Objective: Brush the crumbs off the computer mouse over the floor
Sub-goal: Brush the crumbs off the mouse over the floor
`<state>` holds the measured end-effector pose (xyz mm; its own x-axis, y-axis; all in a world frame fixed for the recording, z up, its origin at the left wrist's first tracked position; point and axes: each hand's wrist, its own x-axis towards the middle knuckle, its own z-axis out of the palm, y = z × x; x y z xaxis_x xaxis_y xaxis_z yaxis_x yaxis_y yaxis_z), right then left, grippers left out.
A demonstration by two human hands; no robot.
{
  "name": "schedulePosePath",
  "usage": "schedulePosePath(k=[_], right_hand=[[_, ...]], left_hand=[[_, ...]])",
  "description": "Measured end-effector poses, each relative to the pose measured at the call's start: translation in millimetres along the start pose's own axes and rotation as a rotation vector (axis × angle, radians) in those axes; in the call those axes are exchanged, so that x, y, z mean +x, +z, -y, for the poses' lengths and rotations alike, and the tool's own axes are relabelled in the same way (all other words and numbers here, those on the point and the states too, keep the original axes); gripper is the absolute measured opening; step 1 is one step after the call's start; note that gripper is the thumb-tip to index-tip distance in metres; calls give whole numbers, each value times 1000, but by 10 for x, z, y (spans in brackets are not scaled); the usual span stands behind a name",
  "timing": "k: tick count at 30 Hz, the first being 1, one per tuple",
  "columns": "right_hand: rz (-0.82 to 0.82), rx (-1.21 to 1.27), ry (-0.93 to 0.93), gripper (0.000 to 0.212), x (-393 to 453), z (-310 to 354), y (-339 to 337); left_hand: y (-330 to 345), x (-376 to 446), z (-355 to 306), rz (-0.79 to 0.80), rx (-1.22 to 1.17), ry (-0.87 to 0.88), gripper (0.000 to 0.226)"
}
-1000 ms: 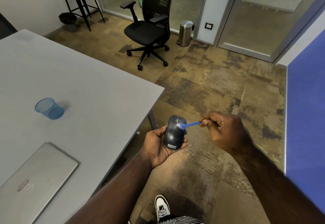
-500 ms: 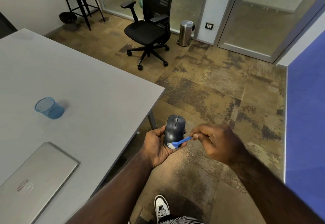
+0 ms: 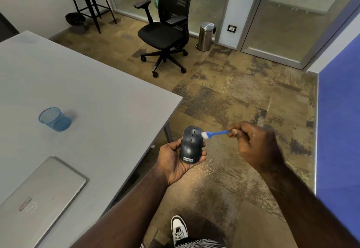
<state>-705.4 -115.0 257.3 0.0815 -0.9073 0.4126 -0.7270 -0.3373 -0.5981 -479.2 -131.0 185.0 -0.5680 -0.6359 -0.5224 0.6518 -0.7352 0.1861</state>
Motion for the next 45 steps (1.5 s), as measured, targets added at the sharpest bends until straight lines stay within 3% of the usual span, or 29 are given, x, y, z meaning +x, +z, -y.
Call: schedulePosePath(k=[3, 5, 13, 20, 26, 32, 37, 39, 41, 45], right_hand=[[157, 82, -94, 15, -33, 60, -6], [175, 98, -113, 16, -32, 55, -14], [-58, -52, 27, 18, 65, 12, 60], [295, 100, -142, 16, -6, 173, 75], [67, -21, -42, 18, 71, 224, 141], [380, -3, -104, 15, 73, 250, 171], [24, -170, 126, 17, 217, -9, 248], [-79, -53, 248, 21, 298, -124, 312], [-59, 217, 400, 26, 363, -204, 446], [133, 619, 635, 29, 461, -184, 858]], left_hand=[[-27, 13, -13, -32, -26, 18, 52], [-38, 19, -13, -31, -35, 32, 51], [-17, 12, -6, 15, 8, -15, 56], [-25, 8, 14, -51, 62, 54, 49], [-31, 4, 1, -60, 107, 65, 51], [-104, -3, -14, -80, 87, 99, 50], [-181, -100, -98, -113, 18, 112, 51], [-230, -162, -142, -118, 5, 147, 51], [-277, -245, -192, -119, 6, 188, 52], [-422, -411, -317, -200, 15, 323, 50]])
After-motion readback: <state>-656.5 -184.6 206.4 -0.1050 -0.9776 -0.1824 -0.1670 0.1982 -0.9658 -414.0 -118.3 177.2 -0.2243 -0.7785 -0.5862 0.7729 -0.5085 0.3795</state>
